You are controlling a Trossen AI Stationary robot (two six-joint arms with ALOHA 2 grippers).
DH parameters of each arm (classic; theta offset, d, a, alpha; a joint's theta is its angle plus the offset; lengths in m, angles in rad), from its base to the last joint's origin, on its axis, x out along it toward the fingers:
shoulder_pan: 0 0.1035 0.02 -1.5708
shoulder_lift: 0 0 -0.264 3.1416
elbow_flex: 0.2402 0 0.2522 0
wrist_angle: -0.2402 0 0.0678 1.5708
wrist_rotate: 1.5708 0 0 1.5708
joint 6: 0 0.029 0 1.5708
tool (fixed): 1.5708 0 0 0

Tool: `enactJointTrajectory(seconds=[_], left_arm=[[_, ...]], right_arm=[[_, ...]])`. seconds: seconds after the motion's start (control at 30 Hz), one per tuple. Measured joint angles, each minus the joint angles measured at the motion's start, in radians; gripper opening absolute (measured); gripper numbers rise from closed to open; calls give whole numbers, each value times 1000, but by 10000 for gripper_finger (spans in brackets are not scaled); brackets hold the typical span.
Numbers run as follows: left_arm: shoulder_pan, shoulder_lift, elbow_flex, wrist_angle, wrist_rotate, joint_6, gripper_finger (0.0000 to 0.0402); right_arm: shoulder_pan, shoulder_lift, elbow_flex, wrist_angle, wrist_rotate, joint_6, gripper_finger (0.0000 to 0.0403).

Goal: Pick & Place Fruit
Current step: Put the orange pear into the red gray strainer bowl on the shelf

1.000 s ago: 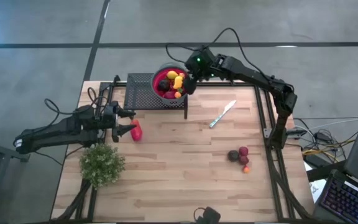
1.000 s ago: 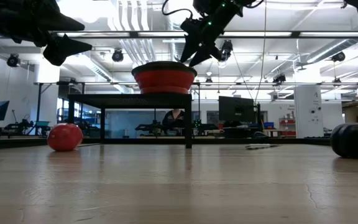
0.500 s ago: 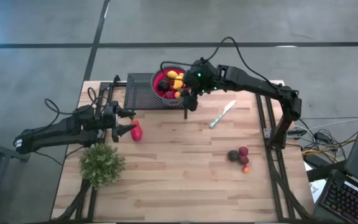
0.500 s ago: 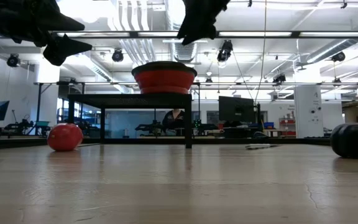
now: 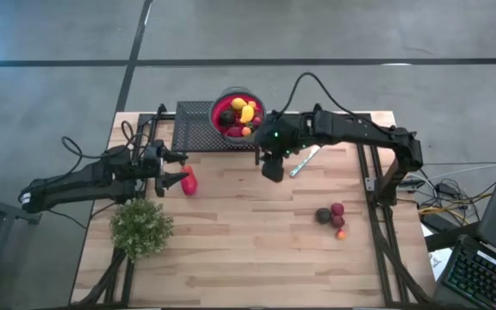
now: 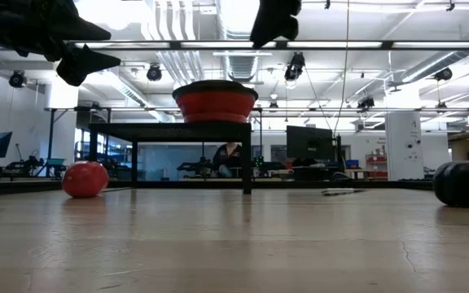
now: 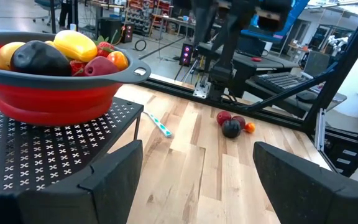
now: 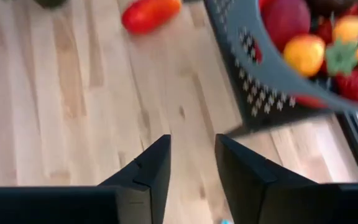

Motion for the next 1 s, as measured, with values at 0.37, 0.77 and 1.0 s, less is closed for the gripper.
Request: enactJointTrajectory(seconds=[0.37,0.77,1.0], left_arm=[[0,0,0,0,0,0,312],[0,0,0,-1,0,0,312],[0,0,0,-2,0,0,312]], right_arm=[[112,0,-21,-176,94,82,61],[166,-70,-179,-172,121,171,32],[168,-229,-384,-124,128,265,46]])
